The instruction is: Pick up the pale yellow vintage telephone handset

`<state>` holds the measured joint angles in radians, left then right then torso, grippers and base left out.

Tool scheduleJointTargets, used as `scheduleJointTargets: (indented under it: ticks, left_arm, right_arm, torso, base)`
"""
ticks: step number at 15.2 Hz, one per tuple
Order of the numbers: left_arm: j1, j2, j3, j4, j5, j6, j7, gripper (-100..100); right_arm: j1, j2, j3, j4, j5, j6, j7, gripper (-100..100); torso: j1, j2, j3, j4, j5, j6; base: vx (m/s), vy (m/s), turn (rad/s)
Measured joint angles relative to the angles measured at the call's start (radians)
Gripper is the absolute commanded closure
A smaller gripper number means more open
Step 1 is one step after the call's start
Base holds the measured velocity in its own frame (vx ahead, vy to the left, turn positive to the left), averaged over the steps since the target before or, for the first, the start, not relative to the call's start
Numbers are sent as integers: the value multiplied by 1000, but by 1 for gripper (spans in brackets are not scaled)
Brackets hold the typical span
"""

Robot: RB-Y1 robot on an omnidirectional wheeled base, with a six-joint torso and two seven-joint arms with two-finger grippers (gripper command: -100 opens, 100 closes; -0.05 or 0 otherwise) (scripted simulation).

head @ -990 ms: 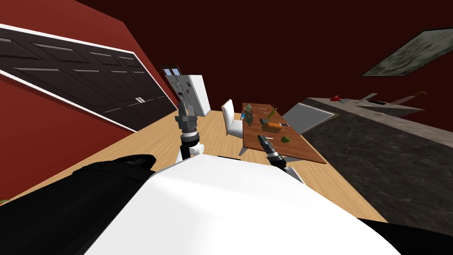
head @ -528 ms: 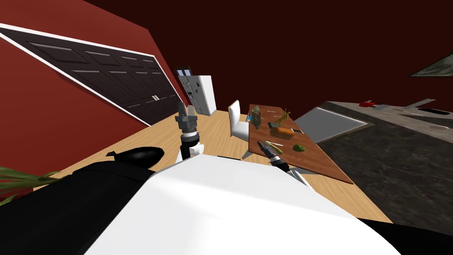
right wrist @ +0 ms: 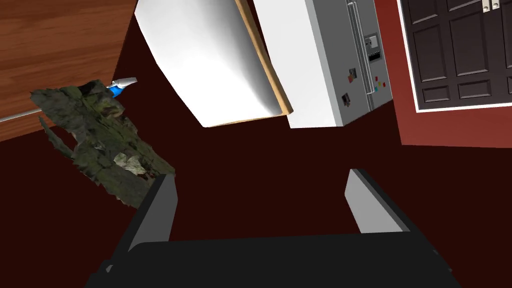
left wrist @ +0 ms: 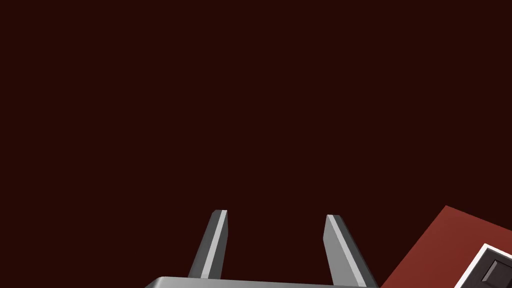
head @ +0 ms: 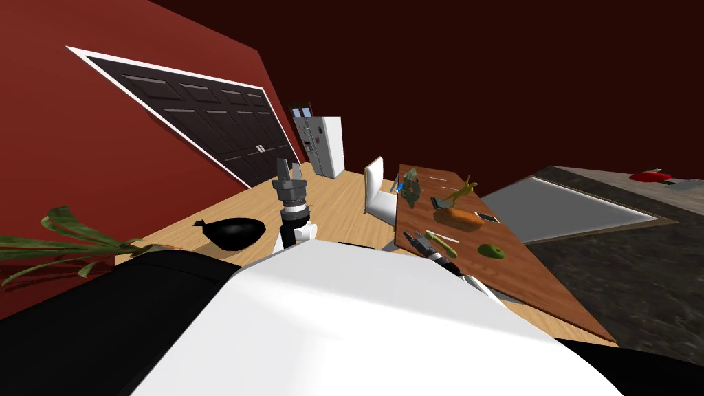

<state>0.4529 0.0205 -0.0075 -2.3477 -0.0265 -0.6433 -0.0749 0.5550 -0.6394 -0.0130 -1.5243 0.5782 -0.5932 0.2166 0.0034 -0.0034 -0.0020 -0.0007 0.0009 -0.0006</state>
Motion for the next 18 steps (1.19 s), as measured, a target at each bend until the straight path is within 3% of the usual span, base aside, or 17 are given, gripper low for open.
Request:
scheduleJointTargets:
  ticks: [16,18]
  left_arm:
    - [0,0,0,0,0,0,0,0]
    - [0,0,0,0,0,0,0,0]
  right_arm:
    - [34,-155,-2,282,188,2,5,-100]
    - [16,-161,-2,358,210,-12,18,-100]
  torso:
    - [-2,0,0,0,0,0]
    - [-2,0,0,0,-1,0]
  base:
    - [71,7,167]
    - [87,-17,308]
